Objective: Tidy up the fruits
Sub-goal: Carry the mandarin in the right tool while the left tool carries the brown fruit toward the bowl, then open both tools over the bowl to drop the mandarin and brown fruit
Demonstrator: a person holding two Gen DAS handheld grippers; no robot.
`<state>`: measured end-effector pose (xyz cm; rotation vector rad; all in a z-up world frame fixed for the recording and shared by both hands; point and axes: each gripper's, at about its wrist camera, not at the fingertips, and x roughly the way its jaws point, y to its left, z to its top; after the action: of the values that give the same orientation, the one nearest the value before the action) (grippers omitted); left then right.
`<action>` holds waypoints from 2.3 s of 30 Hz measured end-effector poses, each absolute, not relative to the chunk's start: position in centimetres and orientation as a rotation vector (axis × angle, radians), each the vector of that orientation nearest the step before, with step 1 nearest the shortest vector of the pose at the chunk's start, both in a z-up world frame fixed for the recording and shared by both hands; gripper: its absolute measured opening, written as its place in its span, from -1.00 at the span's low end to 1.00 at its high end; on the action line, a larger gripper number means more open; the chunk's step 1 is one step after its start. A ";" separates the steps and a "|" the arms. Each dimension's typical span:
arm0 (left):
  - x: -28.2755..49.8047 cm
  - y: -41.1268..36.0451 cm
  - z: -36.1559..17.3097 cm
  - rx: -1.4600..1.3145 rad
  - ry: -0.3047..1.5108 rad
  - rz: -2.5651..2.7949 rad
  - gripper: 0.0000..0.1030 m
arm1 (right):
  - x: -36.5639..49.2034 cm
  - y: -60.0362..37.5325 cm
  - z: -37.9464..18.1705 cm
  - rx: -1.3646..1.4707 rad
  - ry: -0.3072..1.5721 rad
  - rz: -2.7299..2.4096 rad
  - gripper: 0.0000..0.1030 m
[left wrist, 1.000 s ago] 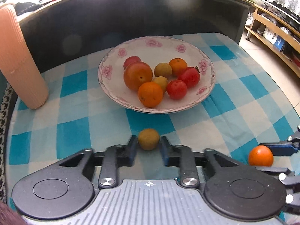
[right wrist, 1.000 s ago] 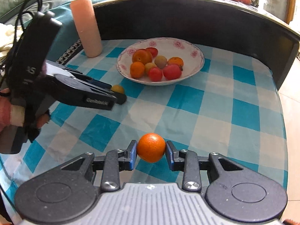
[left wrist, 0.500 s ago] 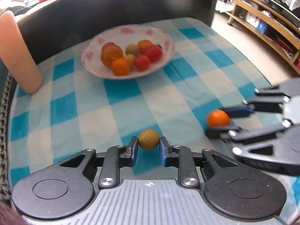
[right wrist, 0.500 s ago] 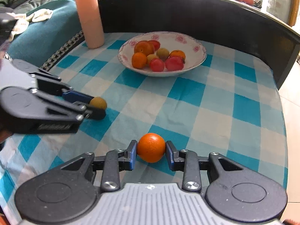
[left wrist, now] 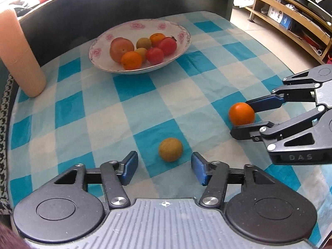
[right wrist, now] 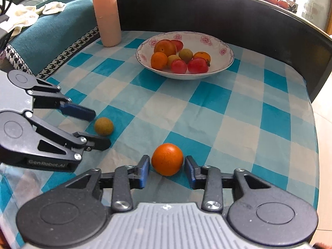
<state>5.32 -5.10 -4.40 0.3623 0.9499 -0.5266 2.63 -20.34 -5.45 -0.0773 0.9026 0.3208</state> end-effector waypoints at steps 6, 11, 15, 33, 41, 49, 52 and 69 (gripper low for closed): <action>5.5 -5.5 -4.4 0.372 0.942 -0.546 0.30 | 2.7 -20.6 -5.5 -0.061 0.907 0.322 0.34; 5.7 -5.8 -4.5 0.357 0.951 -0.558 0.17 | 2.6 -20.5 -5.6 -0.066 0.900 0.319 0.34; 5.4 -6.3 -4.4 0.374 0.945 -0.575 -0.17 | 2.6 -20.4 -5.5 -0.072 0.904 0.318 0.33; 6.4 -6.4 -2.5 0.303 0.931 -0.571 -0.39 | 3.4 -20.1 -4.2 0.008 0.894 0.313 0.14; 7.6 -6.7 -0.6 0.272 0.878 -0.554 -0.39 | 4.2 -19.7 -2.4 0.027 0.835 0.301 0.14; 10.2 -6.8 0.8 0.242 0.829 -0.511 -0.42 | 6.4 -19.8 -0.6 0.033 0.787 0.264 0.14; 12.1 -6.9 1.5 0.214 0.815 -0.483 -0.42 | 8.1 -20.1 0.0 0.045 0.770 0.245 0.14; 18.0 -7.2 0.0 0.168 0.808 -0.404 -0.42 | 16.1 -20.4 -1.3 0.042 0.709 0.217 0.14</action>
<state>17.96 -7.16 0.01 0.1683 0.8085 -0.4042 16.09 -20.37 -1.34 0.0422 0.7086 0.2169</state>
